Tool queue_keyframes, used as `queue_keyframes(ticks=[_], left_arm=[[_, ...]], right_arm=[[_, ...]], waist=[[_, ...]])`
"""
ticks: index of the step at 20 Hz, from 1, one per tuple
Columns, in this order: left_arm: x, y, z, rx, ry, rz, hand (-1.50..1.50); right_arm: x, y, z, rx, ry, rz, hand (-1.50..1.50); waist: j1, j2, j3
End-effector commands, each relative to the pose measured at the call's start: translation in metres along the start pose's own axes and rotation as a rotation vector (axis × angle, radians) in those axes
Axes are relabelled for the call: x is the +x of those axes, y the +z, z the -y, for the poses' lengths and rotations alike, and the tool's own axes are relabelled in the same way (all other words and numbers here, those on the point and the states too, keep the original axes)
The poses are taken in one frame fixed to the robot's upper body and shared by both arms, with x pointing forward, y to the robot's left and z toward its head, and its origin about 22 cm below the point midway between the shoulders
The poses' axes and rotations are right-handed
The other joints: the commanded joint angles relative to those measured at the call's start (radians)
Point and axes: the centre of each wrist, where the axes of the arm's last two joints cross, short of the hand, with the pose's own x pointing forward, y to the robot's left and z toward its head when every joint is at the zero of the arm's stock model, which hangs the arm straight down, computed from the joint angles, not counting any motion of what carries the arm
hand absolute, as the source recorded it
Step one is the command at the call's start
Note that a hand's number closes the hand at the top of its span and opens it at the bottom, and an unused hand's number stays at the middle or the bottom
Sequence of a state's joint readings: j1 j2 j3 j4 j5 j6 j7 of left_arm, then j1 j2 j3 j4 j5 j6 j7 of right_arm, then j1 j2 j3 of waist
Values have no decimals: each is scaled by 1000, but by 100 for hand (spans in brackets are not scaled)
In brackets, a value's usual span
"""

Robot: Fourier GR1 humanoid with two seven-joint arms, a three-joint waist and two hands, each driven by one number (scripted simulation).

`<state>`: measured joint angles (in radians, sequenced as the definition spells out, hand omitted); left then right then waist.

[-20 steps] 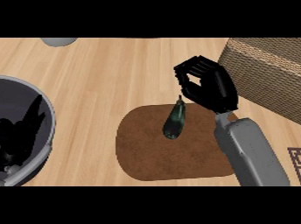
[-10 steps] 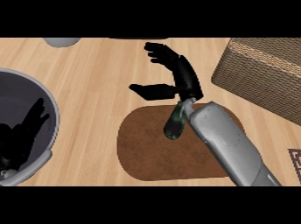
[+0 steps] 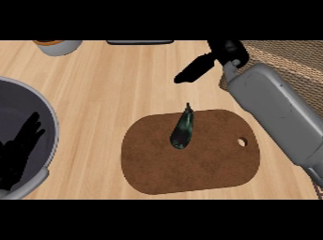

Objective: Pick the eggplant from the cutting board and place it in the basket

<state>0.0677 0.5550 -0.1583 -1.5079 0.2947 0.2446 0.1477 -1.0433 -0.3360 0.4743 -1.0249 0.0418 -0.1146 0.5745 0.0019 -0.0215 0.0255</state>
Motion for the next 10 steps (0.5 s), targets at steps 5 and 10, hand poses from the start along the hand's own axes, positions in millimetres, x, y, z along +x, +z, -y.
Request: queue_keyframes(ticks=[5,10], left_arm=[[-46,22,33,-113,79,-238,0],[-41,20,28,-103,97,-230,0]], right_arm=[[56,8,81,231,234,-135,-150],[51,10,112,433,321,-214,-150]], waist=[[-16,16,-31],[-28,16,-29]])
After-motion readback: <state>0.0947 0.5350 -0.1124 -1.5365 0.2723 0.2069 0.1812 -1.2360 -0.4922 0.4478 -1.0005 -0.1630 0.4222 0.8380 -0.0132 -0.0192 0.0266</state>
